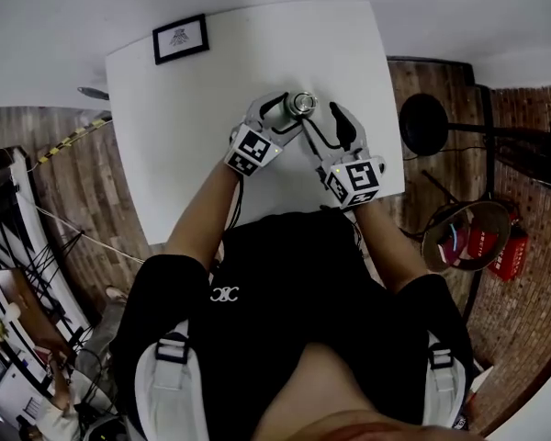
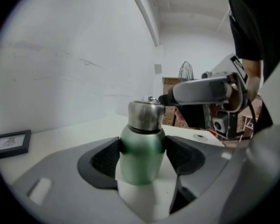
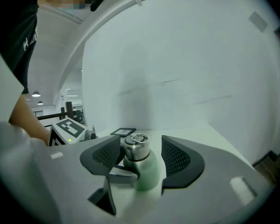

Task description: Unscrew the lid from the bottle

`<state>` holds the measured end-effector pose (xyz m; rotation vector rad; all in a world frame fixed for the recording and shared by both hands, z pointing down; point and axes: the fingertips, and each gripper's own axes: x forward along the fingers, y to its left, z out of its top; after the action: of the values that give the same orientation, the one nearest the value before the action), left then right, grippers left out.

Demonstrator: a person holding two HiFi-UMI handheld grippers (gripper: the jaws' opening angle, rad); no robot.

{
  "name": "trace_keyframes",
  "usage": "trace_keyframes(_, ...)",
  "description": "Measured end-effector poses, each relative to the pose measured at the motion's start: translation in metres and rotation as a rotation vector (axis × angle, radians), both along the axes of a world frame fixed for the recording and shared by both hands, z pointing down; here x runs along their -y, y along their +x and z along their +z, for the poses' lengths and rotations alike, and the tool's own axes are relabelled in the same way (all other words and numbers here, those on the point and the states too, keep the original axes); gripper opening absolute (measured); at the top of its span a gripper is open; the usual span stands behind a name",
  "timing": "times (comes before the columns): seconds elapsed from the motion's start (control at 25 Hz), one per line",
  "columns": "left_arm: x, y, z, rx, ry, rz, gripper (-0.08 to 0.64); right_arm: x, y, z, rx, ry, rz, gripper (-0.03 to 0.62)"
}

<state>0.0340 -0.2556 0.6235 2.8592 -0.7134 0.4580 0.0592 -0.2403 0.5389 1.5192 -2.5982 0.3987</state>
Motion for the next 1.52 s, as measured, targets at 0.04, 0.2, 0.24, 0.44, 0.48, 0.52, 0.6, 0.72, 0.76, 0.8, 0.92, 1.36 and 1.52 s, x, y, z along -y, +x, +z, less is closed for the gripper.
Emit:
trace_keyframes(0.04,-0.001,0.0,0.0,0.0,-0.001,-0.004,0.364,-0.002,-0.002,0.001,-0.015,0.008,0.034,0.253)
trace_keyframes(0.2,-0.005,0.002,-0.004,0.005,-0.001,-0.009,0.364,-0.002,-0.015,0.005,-0.061,0.02,0.096,0.253)
trace_keyframes(0.24,-0.004,0.002,-0.004,0.006,-0.002,-0.008,0.364,0.0,-0.017,0.008,-0.064,0.017,0.103,0.253)
trace_keyframes(0.44,0.002,0.0,0.005,0.007,-0.01,-0.006,0.364,0.012,-0.024,0.025,-0.096,-0.006,0.146,0.251)
trace_keyframes(0.48,0.001,0.003,0.006,0.008,-0.01,-0.005,0.364,0.012,-0.02,0.026,-0.108,-0.01,0.147,0.25)
trace_keyframes(0.52,0.0,0.006,0.005,0.008,-0.009,-0.004,0.364,0.012,-0.016,0.027,-0.117,-0.014,0.14,0.236)
trace_keyframes(0.6,-0.001,0.012,0.006,0.009,-0.005,0.0,0.364,0.01,-0.011,0.028,-0.116,-0.018,0.109,0.23)
trace_keyframes(0.72,0.0,0.008,0.007,0.005,-0.002,0.003,0.364,0.011,-0.015,0.029,-0.115,-0.027,0.025,0.228)
trace_keyframes(0.76,0.001,0.005,0.006,0.002,-0.003,0.004,0.364,0.011,-0.018,0.029,-0.116,-0.032,-0.014,0.225)
trace_keyframes(0.8,0.0,0.004,0.004,0.0,-0.003,0.005,0.364,0.011,-0.019,0.027,-0.114,-0.038,-0.056,0.225)
trace_keyframes(0.92,0.001,0.003,0.004,-0.004,-0.002,0.008,0.364,0.013,-0.019,0.026,-0.091,-0.049,-0.194,0.224)
trace_keyframes(1.36,-0.003,0.005,-0.003,-0.007,0.014,0.043,0.364,0.009,-0.023,0.019,-0.233,-0.018,-0.721,0.224)
trace_keyframes(1.52,-0.007,0.001,-0.008,-0.011,0.02,0.048,0.364,0.005,-0.028,0.016,-0.278,-0.017,-0.854,0.225)
